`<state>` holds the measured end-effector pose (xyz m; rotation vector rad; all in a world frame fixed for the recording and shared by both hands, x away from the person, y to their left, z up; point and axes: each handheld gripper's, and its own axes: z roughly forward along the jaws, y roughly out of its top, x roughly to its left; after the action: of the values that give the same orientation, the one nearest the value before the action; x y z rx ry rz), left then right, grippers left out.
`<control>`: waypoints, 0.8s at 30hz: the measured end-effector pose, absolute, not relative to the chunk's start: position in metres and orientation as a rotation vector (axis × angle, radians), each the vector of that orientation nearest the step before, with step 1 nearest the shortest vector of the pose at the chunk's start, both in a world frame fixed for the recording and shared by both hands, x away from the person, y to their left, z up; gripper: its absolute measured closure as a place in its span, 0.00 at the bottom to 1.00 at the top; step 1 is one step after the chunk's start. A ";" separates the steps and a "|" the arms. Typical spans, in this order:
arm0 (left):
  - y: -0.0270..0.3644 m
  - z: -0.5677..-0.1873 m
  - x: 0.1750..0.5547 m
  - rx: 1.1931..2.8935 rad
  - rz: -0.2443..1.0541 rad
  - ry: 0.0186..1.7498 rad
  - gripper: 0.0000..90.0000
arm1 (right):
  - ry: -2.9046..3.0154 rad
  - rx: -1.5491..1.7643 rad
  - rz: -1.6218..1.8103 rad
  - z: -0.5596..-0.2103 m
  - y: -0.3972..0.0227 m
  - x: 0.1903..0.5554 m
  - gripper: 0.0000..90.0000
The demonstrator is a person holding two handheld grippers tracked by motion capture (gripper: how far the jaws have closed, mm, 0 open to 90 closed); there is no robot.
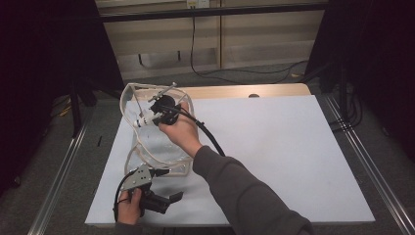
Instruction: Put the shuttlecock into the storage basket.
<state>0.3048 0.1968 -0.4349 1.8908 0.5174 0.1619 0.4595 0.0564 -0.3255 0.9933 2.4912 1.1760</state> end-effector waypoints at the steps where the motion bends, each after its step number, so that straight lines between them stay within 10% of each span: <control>1: 0.197 -0.435 0.305 1.891 0.163 0.518 0.03 | 2.492 0.995 1.172 -0.326 0.056 0.460 0.98; 24: 0.197 -0.435 0.305 1.895 0.170 0.515 0.03 | 2.475 0.979 1.111 -0.336 0.064 0.464 0.98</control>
<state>0.3050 0.1974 -0.4345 1.8950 0.5152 0.1704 0.4640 0.0642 -0.3363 0.9794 2.4754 1.1113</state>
